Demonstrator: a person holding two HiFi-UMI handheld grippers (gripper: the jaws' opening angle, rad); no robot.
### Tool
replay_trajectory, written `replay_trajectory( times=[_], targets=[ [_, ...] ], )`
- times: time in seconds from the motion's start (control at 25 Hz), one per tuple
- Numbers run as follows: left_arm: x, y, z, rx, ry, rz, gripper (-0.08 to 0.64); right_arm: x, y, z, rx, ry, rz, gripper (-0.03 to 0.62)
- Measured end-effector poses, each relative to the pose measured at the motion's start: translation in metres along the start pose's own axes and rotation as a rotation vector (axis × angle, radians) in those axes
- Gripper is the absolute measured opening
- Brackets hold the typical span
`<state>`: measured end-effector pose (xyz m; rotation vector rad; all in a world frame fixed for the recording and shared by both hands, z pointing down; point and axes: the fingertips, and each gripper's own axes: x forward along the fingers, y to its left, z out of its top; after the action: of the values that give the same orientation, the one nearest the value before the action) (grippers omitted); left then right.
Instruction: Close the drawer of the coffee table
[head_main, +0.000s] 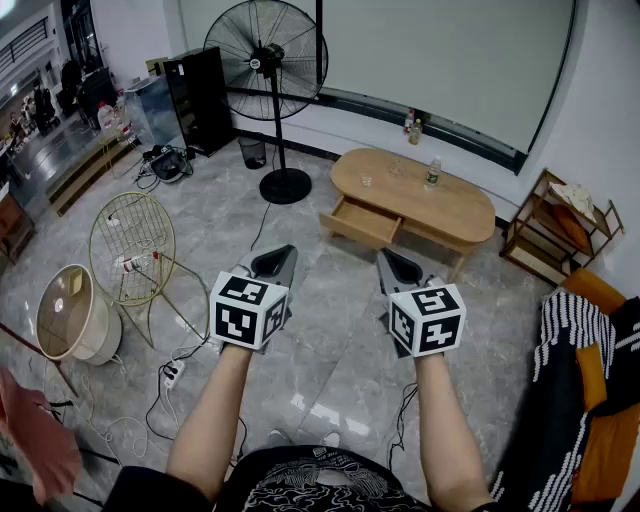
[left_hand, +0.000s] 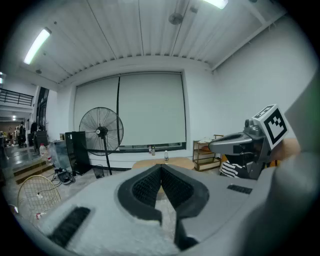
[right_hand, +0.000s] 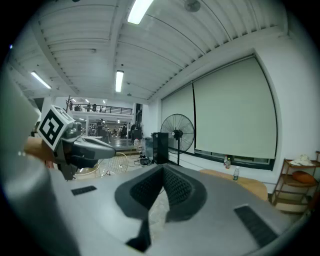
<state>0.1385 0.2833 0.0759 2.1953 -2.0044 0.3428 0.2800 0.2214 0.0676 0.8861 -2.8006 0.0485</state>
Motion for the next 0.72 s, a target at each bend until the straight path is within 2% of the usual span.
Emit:
replay_trajectory(
  times=[0.32, 0.72],
  targets=[
    [0.009, 0.000, -0.002, 0.007, 0.012, 0.001, 0.008, 0.004, -0.008, -0.006, 0.016, -0.005, -0.018, 0.006],
    [0.027, 0.005, -0.001, 0.034, 0.024, -0.019, 0.008, 0.020, -0.021, -0.012, 0.035, -0.010, -0.034, 0.052]
  ],
)
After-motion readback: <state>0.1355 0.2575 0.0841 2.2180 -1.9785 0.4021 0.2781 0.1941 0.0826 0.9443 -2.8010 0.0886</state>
